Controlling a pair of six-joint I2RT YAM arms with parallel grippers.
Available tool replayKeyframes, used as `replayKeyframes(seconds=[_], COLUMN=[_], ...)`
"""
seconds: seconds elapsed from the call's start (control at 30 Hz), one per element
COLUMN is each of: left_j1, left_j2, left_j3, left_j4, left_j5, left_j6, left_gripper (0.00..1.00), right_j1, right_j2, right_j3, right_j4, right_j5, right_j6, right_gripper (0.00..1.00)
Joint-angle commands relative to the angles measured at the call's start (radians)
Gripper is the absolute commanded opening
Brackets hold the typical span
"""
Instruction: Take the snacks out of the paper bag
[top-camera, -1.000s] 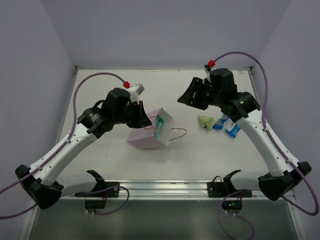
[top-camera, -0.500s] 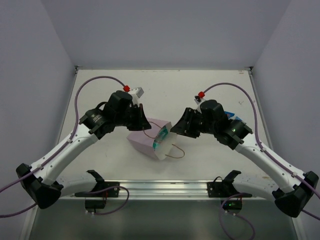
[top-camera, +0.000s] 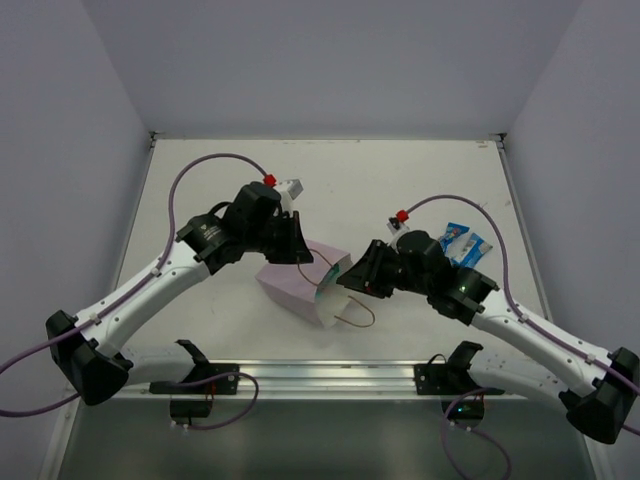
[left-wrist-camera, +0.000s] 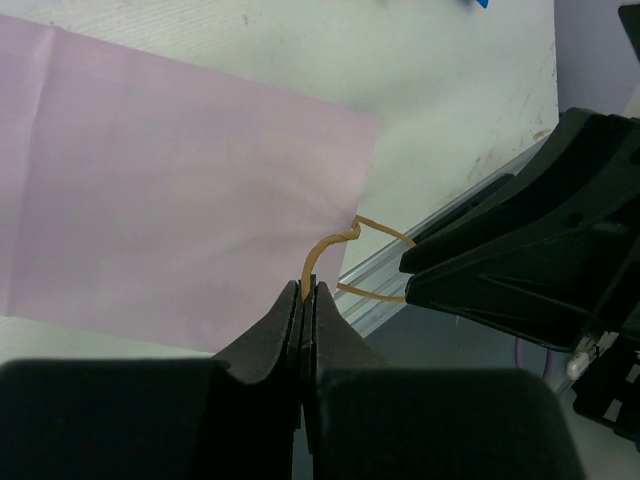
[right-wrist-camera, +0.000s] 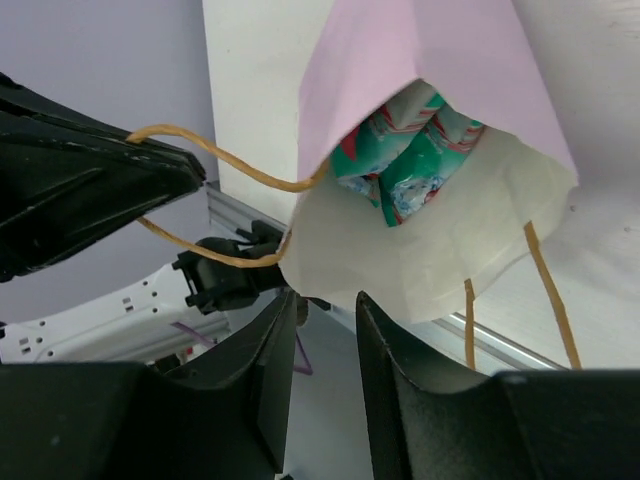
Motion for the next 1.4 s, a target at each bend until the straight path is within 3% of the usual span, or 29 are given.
replayKeyframes(seconds=[0.0, 0.37, 0.8, 1.2, 1.37], left_j1=[0.0, -0.002, 0.0, -0.002, 0.0], left_j2=[0.013, 0.09, 0.177, 0.191, 0.193], left_j3=[0.061, 0.158, 0.302, 0.239, 0.232], left_j4=[0.036, 0.02, -0.089, 0.003, -0.004], left_j5=[0.03, 0.09, 0.126, 0.178, 0.178], left_j6=[-0.009, 0.031, 0.108, 0.079, 0.085], left_gripper=[0.0, 0.0, 0.0, 0.0, 0.0], right_j1=[0.003, 0.006, 0.105, 0.11, 0.109], right_j2=[-0.107, -0.04, 0.216, 0.149, 0.182], right_j3=[-0.098, -0.214, -0.238, -0.24, -0.28], right_j4=[0.104, 0.318, 0.621, 0.543, 0.631], right_j5=[0.081, 0.07, 0.122, 0.219, 0.223], right_j6=[0.098, 0.185, 0.268, 0.245, 0.282], right_gripper=[0.33, 0.29, 0.29, 0.31, 0.32])
